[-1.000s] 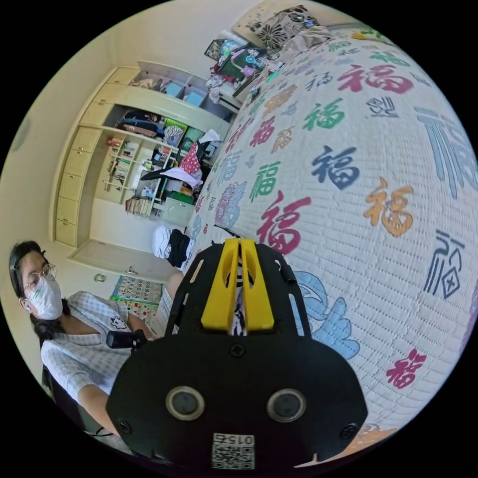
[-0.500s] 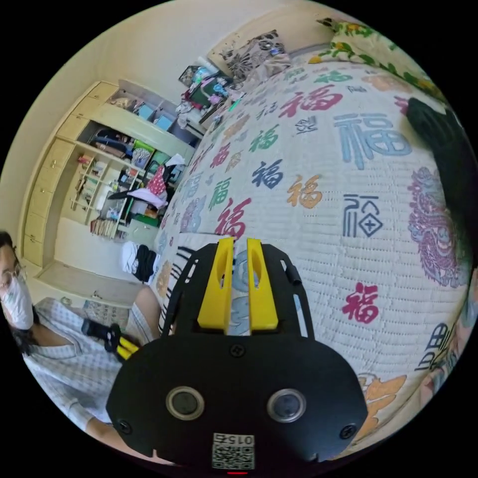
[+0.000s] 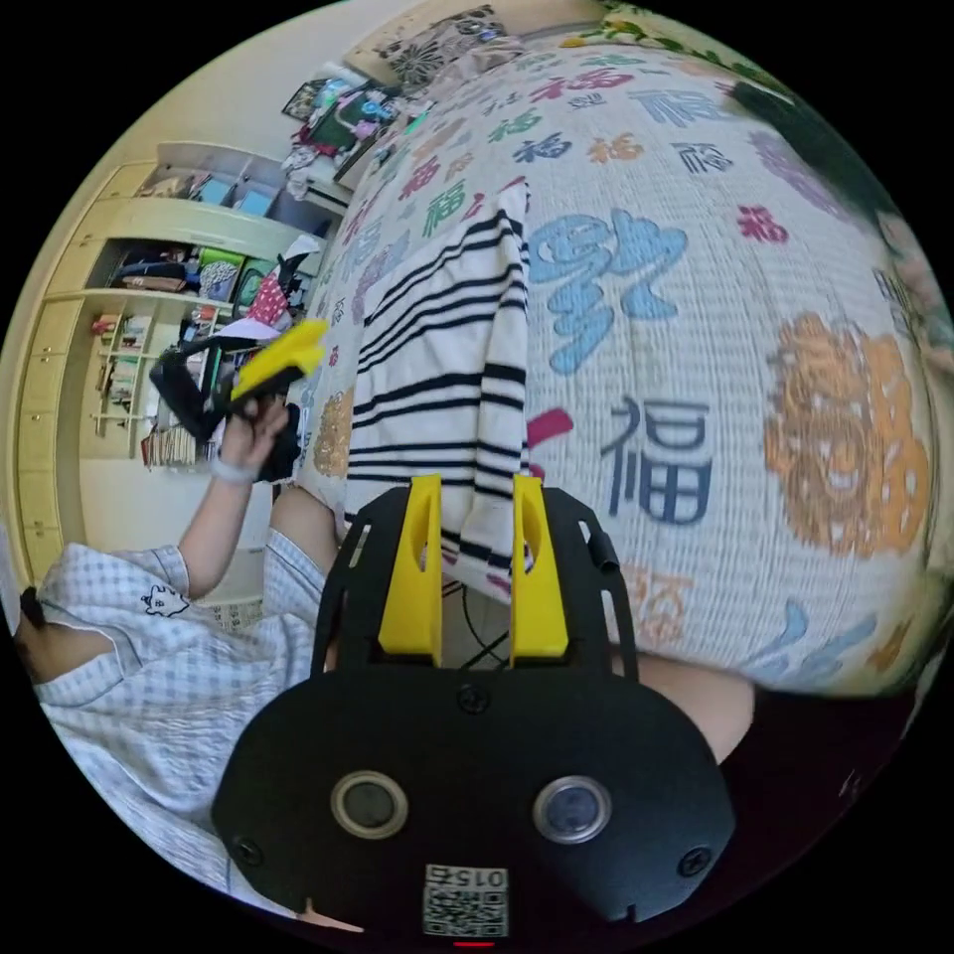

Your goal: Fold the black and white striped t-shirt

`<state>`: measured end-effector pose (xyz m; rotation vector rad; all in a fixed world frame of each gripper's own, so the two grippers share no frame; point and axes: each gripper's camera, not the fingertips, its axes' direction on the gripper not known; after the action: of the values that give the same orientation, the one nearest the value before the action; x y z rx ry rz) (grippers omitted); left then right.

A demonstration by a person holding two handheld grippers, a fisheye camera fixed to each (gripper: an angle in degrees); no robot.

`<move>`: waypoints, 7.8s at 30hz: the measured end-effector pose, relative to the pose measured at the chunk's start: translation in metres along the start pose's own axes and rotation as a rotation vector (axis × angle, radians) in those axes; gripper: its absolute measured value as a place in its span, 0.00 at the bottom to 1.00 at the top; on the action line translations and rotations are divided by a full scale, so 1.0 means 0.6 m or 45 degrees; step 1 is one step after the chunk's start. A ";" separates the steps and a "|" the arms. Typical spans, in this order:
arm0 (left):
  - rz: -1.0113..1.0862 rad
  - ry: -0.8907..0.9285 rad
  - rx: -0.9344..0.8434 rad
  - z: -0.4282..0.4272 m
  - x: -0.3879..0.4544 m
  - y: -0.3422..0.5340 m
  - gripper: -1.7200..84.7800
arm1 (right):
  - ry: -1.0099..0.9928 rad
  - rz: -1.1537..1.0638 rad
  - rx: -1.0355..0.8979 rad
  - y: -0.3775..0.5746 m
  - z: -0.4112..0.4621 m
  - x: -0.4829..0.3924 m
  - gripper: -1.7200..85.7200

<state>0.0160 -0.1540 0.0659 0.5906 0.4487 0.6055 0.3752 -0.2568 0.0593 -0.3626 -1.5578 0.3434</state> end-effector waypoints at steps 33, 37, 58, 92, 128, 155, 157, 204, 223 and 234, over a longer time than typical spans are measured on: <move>-0.227 0.475 -0.544 0.285 -0.591 -0.125 0.04 | -0.245 0.012 -0.063 0.253 0.124 -0.204 0.05; -0.203 0.392 -0.401 0.244 -0.619 -0.149 0.09 | -0.279 0.031 -0.050 0.290 0.053 -0.185 0.09; -0.257 0.556 -0.427 0.409 -0.603 -0.317 0.02 | -0.169 0.323 0.272 0.262 -0.163 -0.025 0.03; -0.850 0.396 0.115 -0.064 -0.804 0.086 0.13 | -0.380 -0.155 0.276 -0.120 -0.354 -0.006 0.12; 0.195 0.557 0.204 -0.259 -0.372 0.191 0.03 | -0.113 -1.157 -0.007 -0.053 -0.324 -0.267 0.06; -0.097 0.372 -0.261 -0.207 -0.103 0.358 0.10 | -0.107 -0.615 -0.262 0.051 -0.161 -0.266 0.01; -0.310 0.516 -0.147 -0.186 -0.111 0.340 0.09 | -0.360 -0.463 -0.271 0.032 -0.139 -0.265 0.01; -0.158 0.175 -0.261 0.059 0.251 0.214 0.02 | 0.736 -1.069 -0.248 0.182 0.222 -0.404 0.01; -0.283 -0.031 -0.318 -0.098 0.193 0.232 0.02 | 0.589 -0.851 -0.330 0.168 0.318 -0.301 0.04; -0.352 0.091 -0.338 -0.195 0.110 0.230 0.02 | 0.507 -0.770 -0.302 0.104 0.346 -0.229 0.01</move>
<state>-0.0541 0.0246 0.0512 0.2486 0.4979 0.4134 0.1706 -0.2582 -0.0952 -0.1163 -1.2409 -0.3682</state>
